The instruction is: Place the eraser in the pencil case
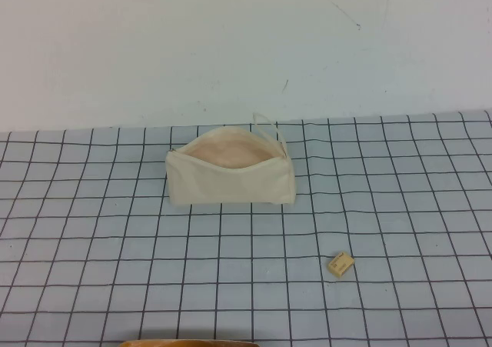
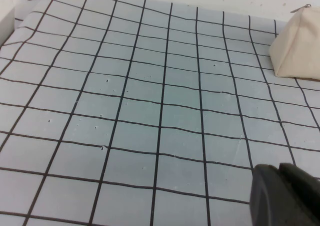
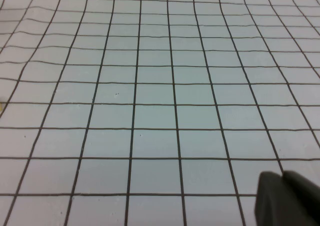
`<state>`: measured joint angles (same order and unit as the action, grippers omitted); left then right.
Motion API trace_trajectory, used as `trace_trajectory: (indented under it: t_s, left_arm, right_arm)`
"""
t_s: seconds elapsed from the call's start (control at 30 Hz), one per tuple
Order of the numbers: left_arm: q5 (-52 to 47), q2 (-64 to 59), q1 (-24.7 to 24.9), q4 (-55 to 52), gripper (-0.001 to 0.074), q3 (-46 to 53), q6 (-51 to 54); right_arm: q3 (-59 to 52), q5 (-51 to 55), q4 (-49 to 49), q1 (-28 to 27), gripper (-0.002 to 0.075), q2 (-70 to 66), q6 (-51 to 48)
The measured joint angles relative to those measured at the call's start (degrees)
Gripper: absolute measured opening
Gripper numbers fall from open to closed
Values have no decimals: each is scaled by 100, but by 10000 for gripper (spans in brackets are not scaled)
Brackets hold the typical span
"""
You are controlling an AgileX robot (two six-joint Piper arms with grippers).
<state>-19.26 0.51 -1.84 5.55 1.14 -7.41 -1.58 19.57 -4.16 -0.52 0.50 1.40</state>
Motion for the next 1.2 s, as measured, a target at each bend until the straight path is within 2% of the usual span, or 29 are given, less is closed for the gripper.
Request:
trace_trajectory:
  t_s: [0.8, 0.87, 1.0, 1.07, 1.2]
  left_arm:
    - [0, 0, 0, 0, -2, 0, 0]
    - [0, 0, 0, 0, -2, 0, 0]
    - [0, 0, 0, 0, -2, 0, 0]
    - [0, 0, 0, 0, -2, 0, 0]
    - [0, 0, 0, 0, -2, 0, 0]
  right_arm:
    - [0, 0, 80, 0, -1, 0, 42]
    - [0, -14, 602, 0, -1, 0, 300]
    - [0, 5, 3065, 0, -1, 0, 1145]
    - [0, 5, 3866, 0, -1, 0, 1287]
    - [0, 5, 4307, 0, -1, 0, 1249]
